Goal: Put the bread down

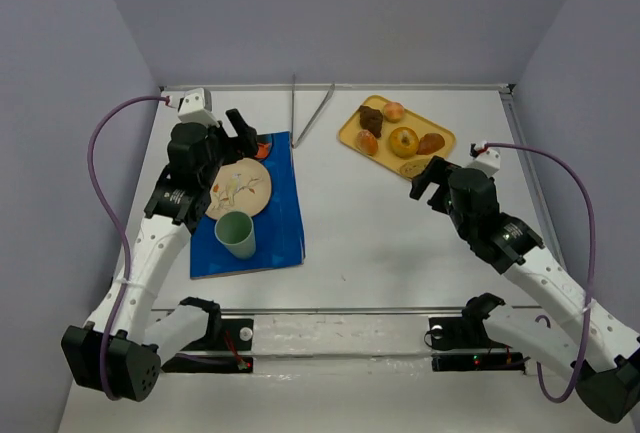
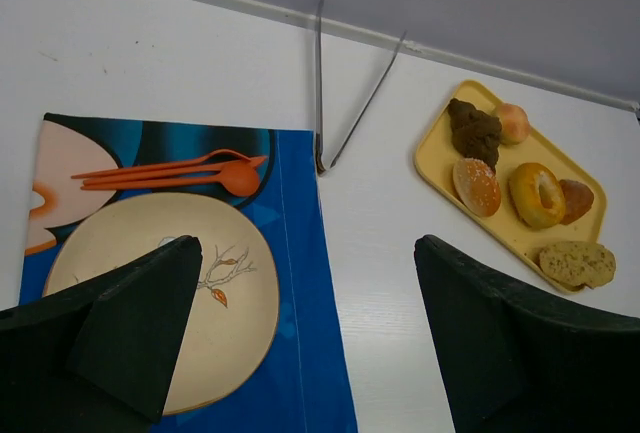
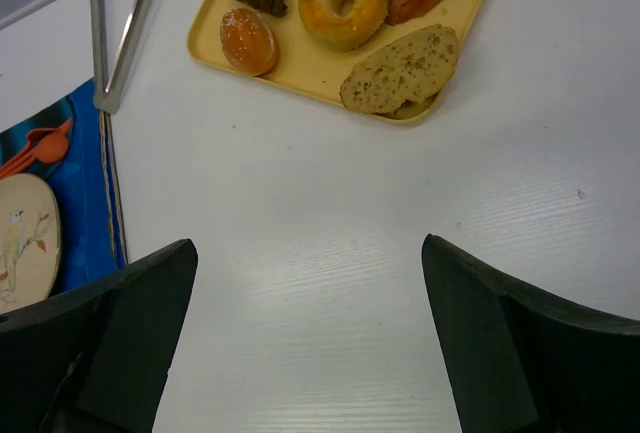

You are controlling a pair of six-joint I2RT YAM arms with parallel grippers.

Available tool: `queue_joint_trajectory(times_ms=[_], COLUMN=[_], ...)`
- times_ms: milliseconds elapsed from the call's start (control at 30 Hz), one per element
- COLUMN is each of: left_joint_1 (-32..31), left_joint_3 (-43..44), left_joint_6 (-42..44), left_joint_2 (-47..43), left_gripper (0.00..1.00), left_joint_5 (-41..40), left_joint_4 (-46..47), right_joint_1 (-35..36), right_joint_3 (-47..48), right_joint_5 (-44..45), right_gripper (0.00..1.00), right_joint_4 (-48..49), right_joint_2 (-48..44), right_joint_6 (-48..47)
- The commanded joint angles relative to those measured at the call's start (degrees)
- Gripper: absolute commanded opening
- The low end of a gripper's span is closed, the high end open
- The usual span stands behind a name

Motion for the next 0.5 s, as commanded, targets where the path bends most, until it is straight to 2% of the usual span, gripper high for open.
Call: queue_joint_trajectory(times_ms=[0, 200, 300, 400, 467], left_joint_1=[-0.22, -0.22, -0.22, -0.22, -0.22], left_joint_3=[0.73, 2.13, 4.24, 9.59, 15.8], left_joint_6=[-0.18, 0.96, 2.72, 6.23, 7.81], left_joint_2=[0.52, 2.71, 6.65, 11.31, 17.81], left_gripper=[0.99, 0.99, 0.99, 0.99, 0.99], left_joint_5=[-0.17, 0.27, 3.42, 8.34, 11.08], left_joint_4=[2.29, 3.26, 4.31, 3.79, 1.78], right_joint_1=[0.2, 0.2, 0.2, 0.2, 0.2], right_joint_3=[1.38, 1.46, 1.29, 1.11, 0.94], right_joint_5=[1.68, 0.19, 0.36, 0.54, 1.15], right_gripper=[1.0, 1.0, 1.0, 1.0, 1.0], right_joint_4=[1.3, 1.74, 1.92, 1.92, 1.92], right_joint_2=[-1.34, -1.78, -1.69, -1.43, -1.34], right_joint_6=[-2.28, -4.12, -4.56, -5.35, -5.62])
